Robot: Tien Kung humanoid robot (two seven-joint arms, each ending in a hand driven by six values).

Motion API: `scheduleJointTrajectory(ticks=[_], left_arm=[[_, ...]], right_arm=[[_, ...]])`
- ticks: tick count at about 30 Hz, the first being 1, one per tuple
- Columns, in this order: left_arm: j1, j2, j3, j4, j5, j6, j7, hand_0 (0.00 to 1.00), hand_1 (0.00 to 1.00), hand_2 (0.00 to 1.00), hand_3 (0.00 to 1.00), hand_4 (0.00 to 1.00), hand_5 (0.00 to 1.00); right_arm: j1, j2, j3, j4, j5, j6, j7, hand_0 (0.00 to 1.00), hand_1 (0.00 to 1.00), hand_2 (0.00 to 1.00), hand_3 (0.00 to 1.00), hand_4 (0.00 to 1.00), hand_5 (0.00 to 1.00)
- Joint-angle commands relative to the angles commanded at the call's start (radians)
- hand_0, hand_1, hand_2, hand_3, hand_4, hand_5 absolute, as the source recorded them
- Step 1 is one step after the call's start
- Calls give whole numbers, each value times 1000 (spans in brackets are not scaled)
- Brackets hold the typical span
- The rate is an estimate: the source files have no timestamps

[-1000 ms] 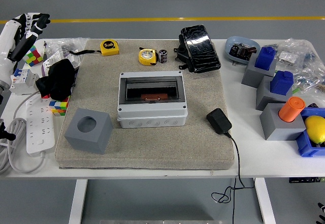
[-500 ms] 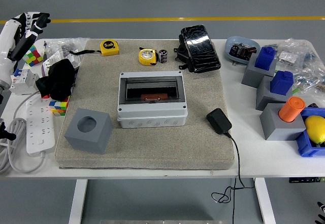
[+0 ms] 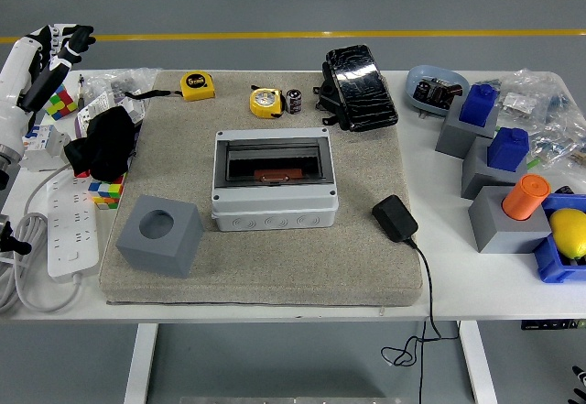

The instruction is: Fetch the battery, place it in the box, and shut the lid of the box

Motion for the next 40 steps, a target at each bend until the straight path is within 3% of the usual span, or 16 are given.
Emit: scheduleJointTrajectory(ticks=[24, 30, 31, 40], left_arm=[[-3, 1, -1, 4, -31, 3, -11, 683, 743, 736, 729, 998, 998], [-2, -1, 0, 10, -108, 20, -58, 685, 743, 735, 729, 998, 998], [-2, -1, -1, 11, -118, 23, -65, 689, 744, 733, 726, 998, 847], [-4, 1, 0, 9, -124, 25, -60, 690, 747, 733, 724, 998, 818]], right_arm=[[0, 0, 4, 1, -2, -3, -3, 638, 669, 667, 547, 969, 450], [-2, -2, 4, 0, -5, -3, -4, 638, 669, 667, 548, 969, 451], [-1, -2, 4, 0, -5, -3, -4, 638, 669, 666, 548, 969, 450], [0, -3, 2, 1, -1, -7, -2, 638, 670, 667, 548, 969, 450]])
